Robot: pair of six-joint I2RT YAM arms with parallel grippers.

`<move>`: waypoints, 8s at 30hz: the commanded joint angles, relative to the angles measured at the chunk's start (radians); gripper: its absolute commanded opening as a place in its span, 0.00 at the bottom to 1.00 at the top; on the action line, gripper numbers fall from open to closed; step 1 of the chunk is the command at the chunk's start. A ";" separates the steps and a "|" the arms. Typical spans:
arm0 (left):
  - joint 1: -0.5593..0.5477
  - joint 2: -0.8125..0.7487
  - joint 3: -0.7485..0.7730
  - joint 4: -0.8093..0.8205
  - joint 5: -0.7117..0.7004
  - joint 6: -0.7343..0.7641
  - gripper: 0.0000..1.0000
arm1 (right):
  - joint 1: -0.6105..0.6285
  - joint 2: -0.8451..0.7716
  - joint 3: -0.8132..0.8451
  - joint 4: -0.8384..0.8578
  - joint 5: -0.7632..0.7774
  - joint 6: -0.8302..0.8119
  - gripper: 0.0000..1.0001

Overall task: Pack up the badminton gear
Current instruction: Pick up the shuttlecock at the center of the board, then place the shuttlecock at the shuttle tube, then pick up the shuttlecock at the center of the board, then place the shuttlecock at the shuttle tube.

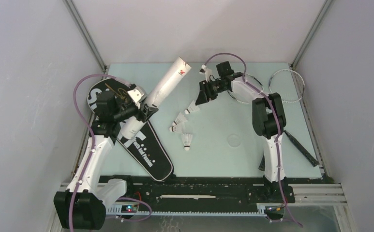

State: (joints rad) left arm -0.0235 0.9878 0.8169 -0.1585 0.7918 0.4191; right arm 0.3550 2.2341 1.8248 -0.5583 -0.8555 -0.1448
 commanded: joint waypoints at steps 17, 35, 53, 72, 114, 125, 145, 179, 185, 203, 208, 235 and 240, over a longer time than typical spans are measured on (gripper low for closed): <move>0.008 -0.010 -0.020 0.029 0.071 0.026 0.43 | 0.016 0.139 0.188 -0.074 0.028 0.000 0.54; 0.008 -0.005 -0.021 0.016 0.092 0.054 0.43 | 0.016 0.160 0.231 -0.122 -0.051 -0.025 0.16; 0.003 0.106 0.028 -0.435 0.287 0.639 0.45 | -0.273 -0.523 -0.188 -0.162 -0.117 -0.107 0.00; -0.050 0.161 0.071 -0.585 0.354 0.785 0.40 | -0.078 -1.006 -0.505 -0.201 -0.071 -0.298 0.00; -0.144 0.115 -0.011 -0.250 0.380 0.416 0.39 | 0.091 -0.787 -0.544 -0.120 -0.363 -0.296 0.52; -0.120 0.119 -0.016 -0.236 0.399 0.402 0.39 | -0.090 -0.967 -0.543 -0.155 -0.245 -0.311 0.89; 0.074 0.047 0.011 0.008 0.091 -0.061 0.40 | 0.164 -0.866 -0.708 0.035 0.141 -0.327 0.83; 0.116 0.046 0.055 -0.045 0.002 -0.072 0.40 | 0.393 -0.172 -0.222 -0.268 0.125 -0.547 0.37; 0.116 0.057 0.053 -0.056 0.043 -0.055 0.40 | 0.356 -0.266 -0.247 -0.291 0.108 -0.529 0.17; -0.016 0.066 0.031 -0.180 0.285 0.180 0.40 | -0.022 -0.859 -0.472 -0.108 -0.024 -0.308 0.00; -0.055 0.073 0.029 -0.242 0.361 0.267 0.40 | -0.108 -0.955 -0.472 -0.076 -0.030 -0.265 0.00; -0.142 0.113 0.050 -0.330 0.422 0.366 0.40 | -0.080 -1.051 -0.552 -0.059 -0.143 -0.236 0.00; -0.144 0.123 0.056 -0.329 0.437 0.354 0.40 | -0.035 -1.021 -0.583 -0.025 -0.156 -0.218 0.00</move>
State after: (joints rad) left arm -0.1596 1.1088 0.7948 -0.5037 1.1591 0.7681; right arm 0.2836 1.1915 1.2560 -0.6338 -0.9718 -0.3935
